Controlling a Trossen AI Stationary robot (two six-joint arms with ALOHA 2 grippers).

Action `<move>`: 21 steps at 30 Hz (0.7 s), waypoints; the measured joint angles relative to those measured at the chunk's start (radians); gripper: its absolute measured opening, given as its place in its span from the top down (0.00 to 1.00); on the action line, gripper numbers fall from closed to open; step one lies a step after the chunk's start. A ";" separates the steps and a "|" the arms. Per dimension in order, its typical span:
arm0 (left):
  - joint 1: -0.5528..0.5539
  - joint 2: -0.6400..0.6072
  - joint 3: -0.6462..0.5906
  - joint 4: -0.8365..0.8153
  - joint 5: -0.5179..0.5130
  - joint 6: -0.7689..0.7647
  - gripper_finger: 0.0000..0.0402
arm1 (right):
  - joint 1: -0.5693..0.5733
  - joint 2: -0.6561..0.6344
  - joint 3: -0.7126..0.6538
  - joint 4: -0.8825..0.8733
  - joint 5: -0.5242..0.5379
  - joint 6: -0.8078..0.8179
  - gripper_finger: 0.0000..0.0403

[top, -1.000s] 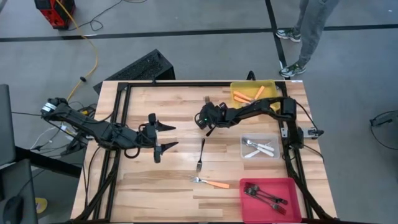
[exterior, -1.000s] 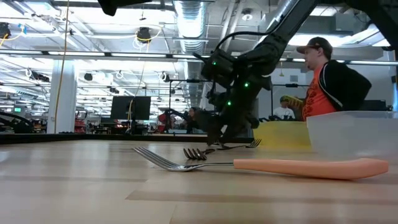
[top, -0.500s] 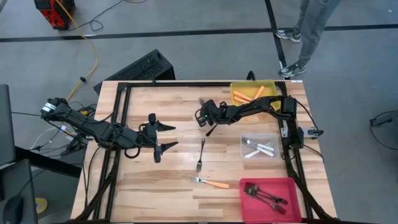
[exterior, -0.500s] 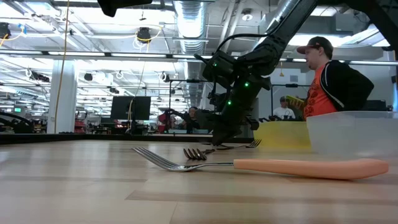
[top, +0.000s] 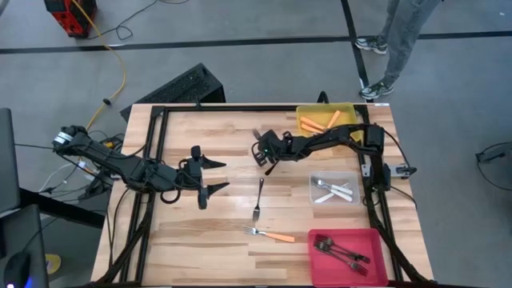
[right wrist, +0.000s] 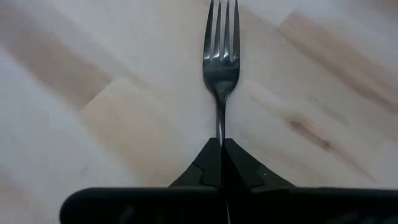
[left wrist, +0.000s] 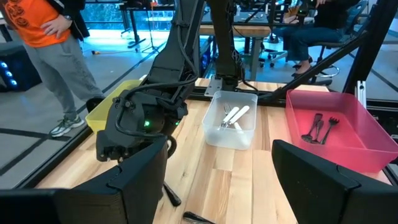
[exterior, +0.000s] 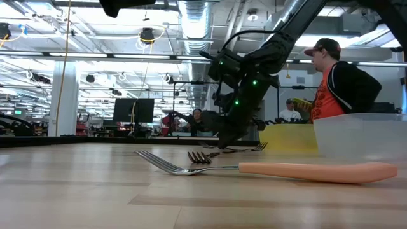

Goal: Sort silverware by color (type)
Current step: Put the black fork into the red bin

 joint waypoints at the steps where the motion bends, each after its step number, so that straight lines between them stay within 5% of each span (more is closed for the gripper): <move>1: 0.000 0.000 0.000 -0.003 0.000 -0.001 0.32 | 0.002 -0.008 -0.001 -0.003 -0.006 -0.002 0.95; 21: -0.074 -0.001 0.000 -0.011 -0.153 0.025 0.32 | 0.076 -0.323 0.000 -0.081 0.013 -0.145 0.95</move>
